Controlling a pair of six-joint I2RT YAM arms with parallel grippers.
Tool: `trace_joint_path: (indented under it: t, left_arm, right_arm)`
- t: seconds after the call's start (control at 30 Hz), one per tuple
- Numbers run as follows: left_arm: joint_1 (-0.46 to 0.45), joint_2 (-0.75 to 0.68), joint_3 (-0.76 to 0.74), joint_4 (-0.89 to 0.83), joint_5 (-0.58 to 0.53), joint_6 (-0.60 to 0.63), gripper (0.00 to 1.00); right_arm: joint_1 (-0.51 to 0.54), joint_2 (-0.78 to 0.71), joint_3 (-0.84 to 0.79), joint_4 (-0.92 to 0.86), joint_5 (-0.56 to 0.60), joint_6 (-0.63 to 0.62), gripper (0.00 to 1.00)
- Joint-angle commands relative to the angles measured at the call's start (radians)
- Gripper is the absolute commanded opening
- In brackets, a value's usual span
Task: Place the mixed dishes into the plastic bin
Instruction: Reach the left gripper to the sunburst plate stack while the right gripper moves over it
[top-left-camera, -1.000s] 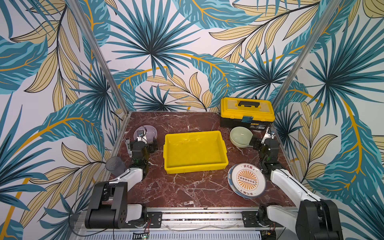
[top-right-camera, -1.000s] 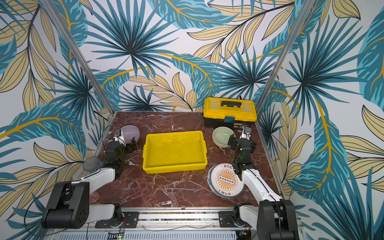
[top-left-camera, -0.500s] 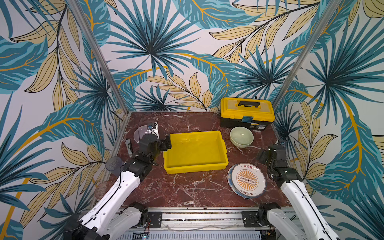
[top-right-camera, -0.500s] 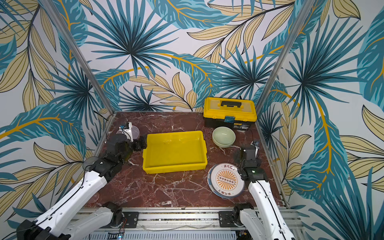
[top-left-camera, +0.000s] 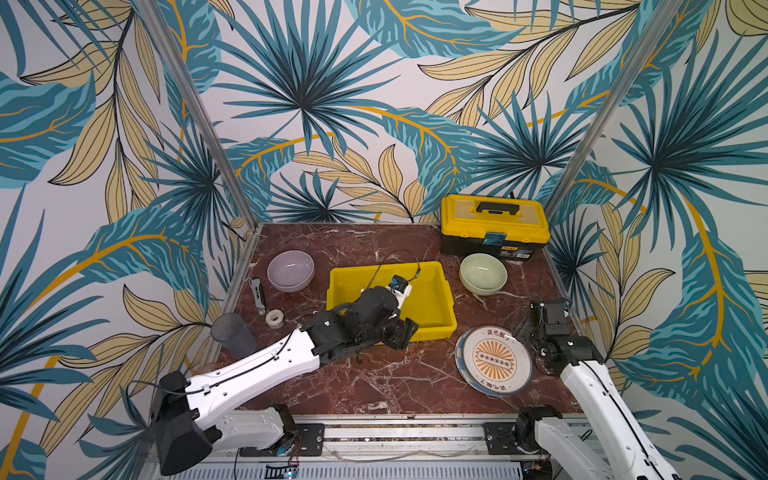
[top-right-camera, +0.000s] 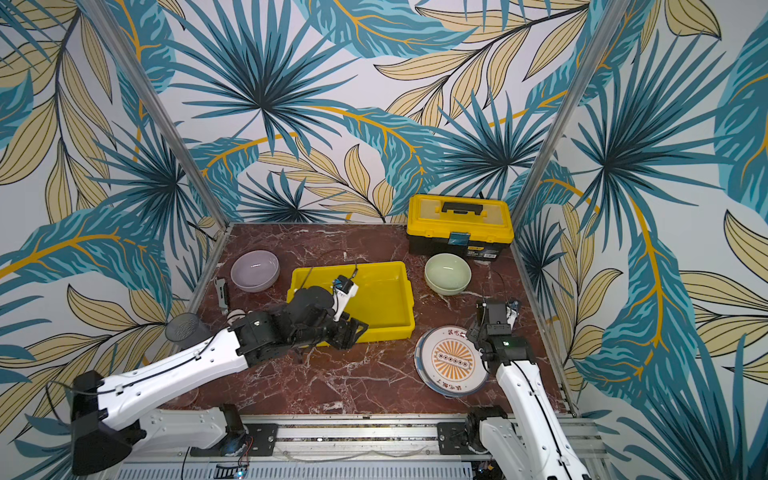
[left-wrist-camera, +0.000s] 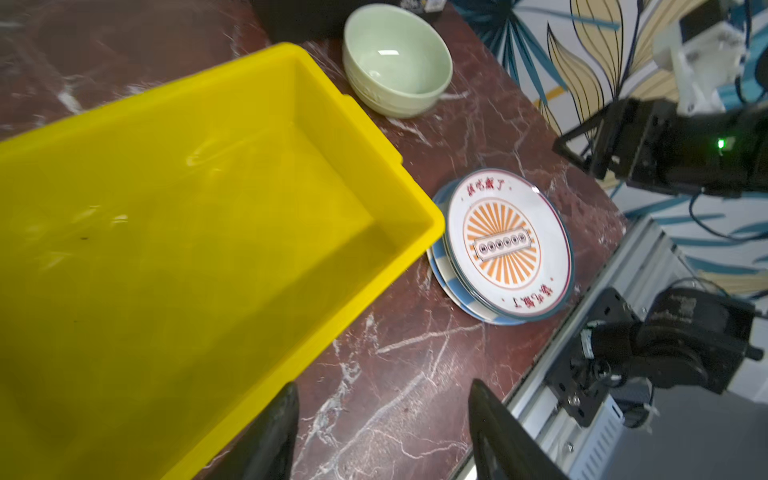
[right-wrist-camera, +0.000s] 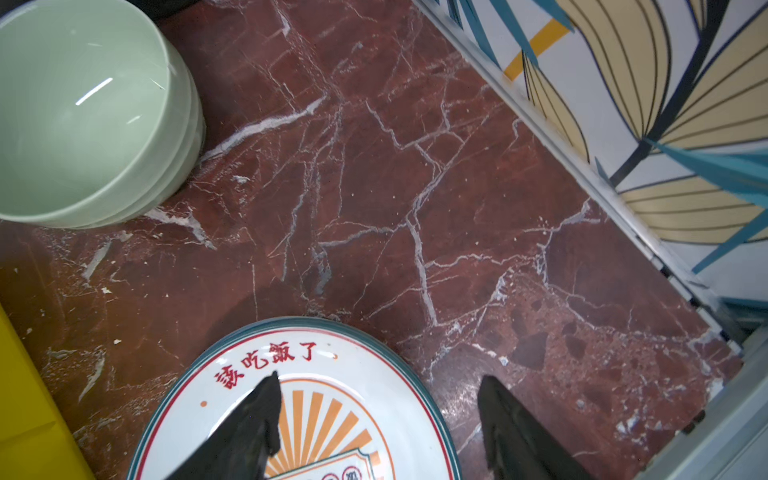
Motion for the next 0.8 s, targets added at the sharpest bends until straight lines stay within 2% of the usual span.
trace_joint_path:
  t: [0.0,0.13,0.4,0.57,0.77]
  left_arm:
    - [-0.039,0.099,0.058,-0.013,0.046,-0.03,0.6]
    - [-0.094,0.239,0.103,0.046,0.084,-0.01,0.53]
    - [-0.167,0.432,0.226,0.145,0.148,-0.039,0.53]
    - [-0.191,0.542,0.275,0.196,0.148,-0.084,0.53]
    - [-0.191,0.687,0.373,0.207,0.09,-0.096,0.45]
  right_arm:
    - [-0.001,-0.01,-0.044,-0.039,-0.03,0.059,0.72]
    - [-0.001,-0.01,-0.083,-0.031,-0.047,0.089,0.69]
    - [-0.001,-0.004,-0.122,-0.011,-0.055,0.117,0.68]
    - [-0.001,0.008,-0.157,0.029,-0.074,0.132,0.67]
    - [-0.001,0.032,-0.167,0.041,-0.099,0.146,0.64]
